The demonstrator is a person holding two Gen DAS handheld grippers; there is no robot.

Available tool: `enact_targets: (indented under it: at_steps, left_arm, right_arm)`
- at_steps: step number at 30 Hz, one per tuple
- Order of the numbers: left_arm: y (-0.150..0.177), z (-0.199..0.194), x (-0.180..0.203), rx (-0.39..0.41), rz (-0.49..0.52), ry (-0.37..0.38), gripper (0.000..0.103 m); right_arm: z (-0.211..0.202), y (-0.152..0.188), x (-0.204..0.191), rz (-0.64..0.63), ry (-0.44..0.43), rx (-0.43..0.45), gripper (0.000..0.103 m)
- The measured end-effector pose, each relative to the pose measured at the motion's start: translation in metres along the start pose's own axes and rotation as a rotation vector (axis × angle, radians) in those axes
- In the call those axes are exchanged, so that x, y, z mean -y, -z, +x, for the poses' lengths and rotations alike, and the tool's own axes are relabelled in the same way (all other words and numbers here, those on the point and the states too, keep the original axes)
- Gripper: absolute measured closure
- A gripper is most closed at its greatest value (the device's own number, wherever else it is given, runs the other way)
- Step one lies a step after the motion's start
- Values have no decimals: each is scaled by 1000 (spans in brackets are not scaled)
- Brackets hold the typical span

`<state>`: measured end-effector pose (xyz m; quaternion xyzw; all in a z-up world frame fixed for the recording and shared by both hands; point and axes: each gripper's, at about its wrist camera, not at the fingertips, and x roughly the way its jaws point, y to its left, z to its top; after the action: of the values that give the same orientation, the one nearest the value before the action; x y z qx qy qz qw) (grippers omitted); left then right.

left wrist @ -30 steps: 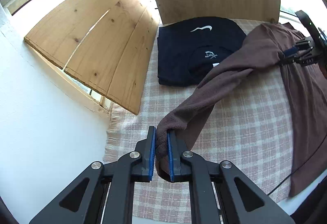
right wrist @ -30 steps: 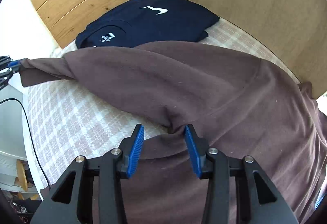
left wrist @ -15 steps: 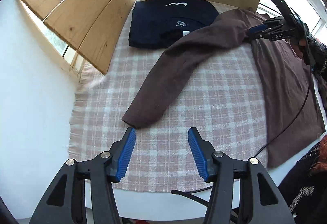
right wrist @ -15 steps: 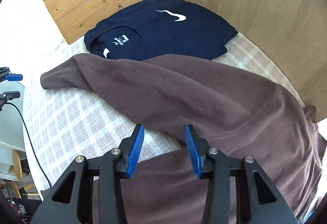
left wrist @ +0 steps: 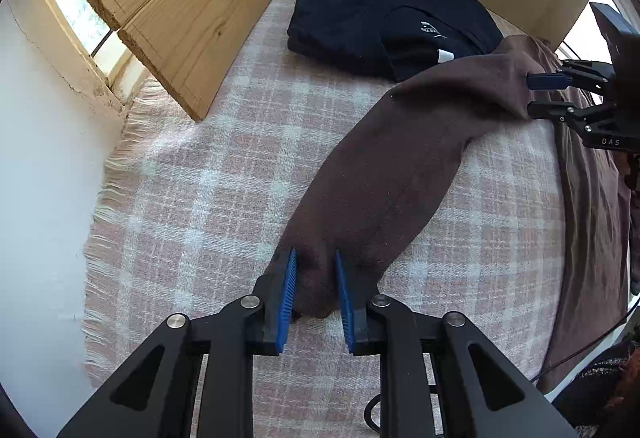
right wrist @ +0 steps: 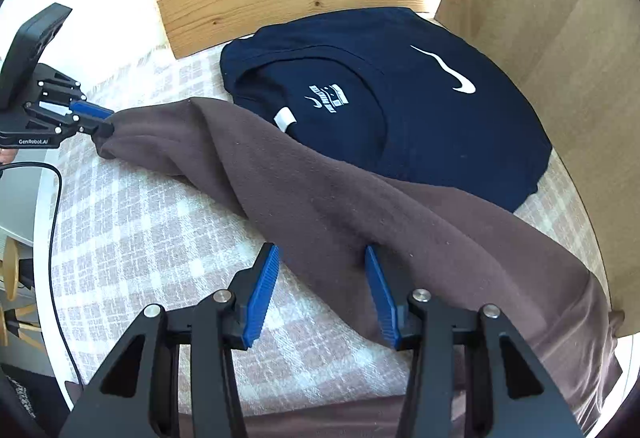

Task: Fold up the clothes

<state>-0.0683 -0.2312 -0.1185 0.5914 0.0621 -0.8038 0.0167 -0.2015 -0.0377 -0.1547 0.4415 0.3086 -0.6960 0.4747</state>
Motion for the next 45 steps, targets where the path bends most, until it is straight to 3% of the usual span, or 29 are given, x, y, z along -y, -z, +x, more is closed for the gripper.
enact_targets:
  at_steps: [2, 3, 4, 5, 10, 12, 15, 19, 22, 23, 25, 27, 28, 29, 30, 33, 35, 36, 41, 43, 45]
  left_arm:
    - [-3, -11, 1, 22, 12, -15, 94]
    - [-4, -17, 1, 32, 18, -22, 94]
    - [-6, -22, 2, 42, 24, -30, 94]
    - [-7, -27, 2, 50, 34, -37, 94]
    - [-8, -45, 15, 88, 139, -115, 94]
    - [-1, -48, 20, 82, 157, -101, 88]
    - [18, -46, 18, 39, 127, -70, 67]
    - [40, -40, 15, 15, 50, -28, 64]
    - [36, -31, 14, 6, 29, -9, 62]
    - [34, -28, 14, 3, 24, -3, 61]
    - [29, -22, 13, -3, 13, 8, 57]
    - [24, -15, 13, -9, 3, 20, 57]
    - [23, -12, 15, -16, 13, 18, 62]
    - [23, -9, 18, -25, 33, 11, 84]
    - [23, -8, 20, -27, 41, 6, 94]
    - [20, -13, 23, -10, 50, -10, 96]
    - [17, -26, 24, 22, 55, -15, 96]
    - [16, -32, 24, 35, 60, -27, 96]
    - [4, -56, 24, 103, 127, -154, 96]
    - [9, -69, 31, 160, 148, -143, 94]
    - [29, -67, 36, 128, 158, -98, 82]
  right_arm:
    - [6, -2, -3, -34, 22, -3, 59]
    - [9, -3, -4, -50, 34, -7, 65]
    - [10, -4, -3, -51, 35, -12, 89]
    - [10, -5, 1, -40, 27, -17, 100]
    - [-34, -2, 21, 40, -54, 43, 100]
    - [-59, 8, 26, 54, -79, 67, 100]
    - [-80, 28, 33, 70, -100, 42, 100]
    - [-78, 54, 35, 62, -54, -37, 100]
    - [-80, 59, 35, 78, -36, -7, 98]
    - [-77, 56, 31, 73, -49, -12, 95]
    - [-66, 51, 18, 43, -55, -20, 63]
    - [-54, 44, 2, -20, -36, -1, 56]
    - [-46, 40, -5, -45, -29, -4, 56]
    - [-36, 34, -9, -58, -27, -11, 56]
    - [-27, 29, -12, -66, -26, -15, 56]
    - [-4, 17, -15, -93, -3, -27, 56]
    - [5, 12, -12, -101, 1, -54, 96]
    - [6, 9, -9, -92, -11, -57, 100]
    - [-44, 12, 2, -64, -64, 13, 100]
    - [-64, 26, 0, -67, -94, 16, 100]
    - [-61, 49, -4, -76, -117, -45, 100]
